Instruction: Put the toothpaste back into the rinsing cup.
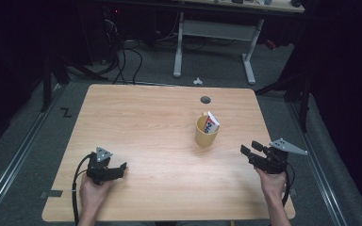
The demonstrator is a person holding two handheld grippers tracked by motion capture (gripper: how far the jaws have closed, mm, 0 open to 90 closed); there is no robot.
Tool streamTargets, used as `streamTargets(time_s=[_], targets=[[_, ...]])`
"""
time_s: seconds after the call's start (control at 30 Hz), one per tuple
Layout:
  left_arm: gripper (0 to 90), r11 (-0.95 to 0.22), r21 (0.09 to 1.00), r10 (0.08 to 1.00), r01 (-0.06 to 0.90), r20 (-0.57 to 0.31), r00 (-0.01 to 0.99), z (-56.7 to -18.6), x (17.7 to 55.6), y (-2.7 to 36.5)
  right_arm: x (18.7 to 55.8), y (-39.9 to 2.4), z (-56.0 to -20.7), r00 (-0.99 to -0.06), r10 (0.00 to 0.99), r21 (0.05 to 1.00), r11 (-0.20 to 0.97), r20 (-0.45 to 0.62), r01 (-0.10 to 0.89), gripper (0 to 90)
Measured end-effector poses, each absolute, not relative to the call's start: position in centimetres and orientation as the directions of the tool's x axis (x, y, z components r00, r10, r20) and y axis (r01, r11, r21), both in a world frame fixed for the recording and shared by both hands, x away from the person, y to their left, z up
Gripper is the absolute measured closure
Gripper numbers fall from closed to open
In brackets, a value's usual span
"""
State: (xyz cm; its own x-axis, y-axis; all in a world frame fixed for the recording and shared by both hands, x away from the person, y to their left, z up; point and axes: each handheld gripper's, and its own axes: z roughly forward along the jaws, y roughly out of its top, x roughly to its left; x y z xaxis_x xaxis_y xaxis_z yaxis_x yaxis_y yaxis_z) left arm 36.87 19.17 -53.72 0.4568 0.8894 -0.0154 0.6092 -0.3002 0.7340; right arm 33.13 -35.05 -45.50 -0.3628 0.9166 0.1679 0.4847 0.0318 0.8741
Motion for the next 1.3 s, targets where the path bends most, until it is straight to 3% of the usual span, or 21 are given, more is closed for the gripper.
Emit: streamTargets(time_s=[1.3], targets=[[19.2, -0.300, 0.734, 0.890, 0.609, -0.015, 0.456, -53.7, 36.9, 19.2, 35.7, -33.0, -50.2, -0.320, 0.945, 0.788, 0.143, 0.072, 0.598, 43.5]])
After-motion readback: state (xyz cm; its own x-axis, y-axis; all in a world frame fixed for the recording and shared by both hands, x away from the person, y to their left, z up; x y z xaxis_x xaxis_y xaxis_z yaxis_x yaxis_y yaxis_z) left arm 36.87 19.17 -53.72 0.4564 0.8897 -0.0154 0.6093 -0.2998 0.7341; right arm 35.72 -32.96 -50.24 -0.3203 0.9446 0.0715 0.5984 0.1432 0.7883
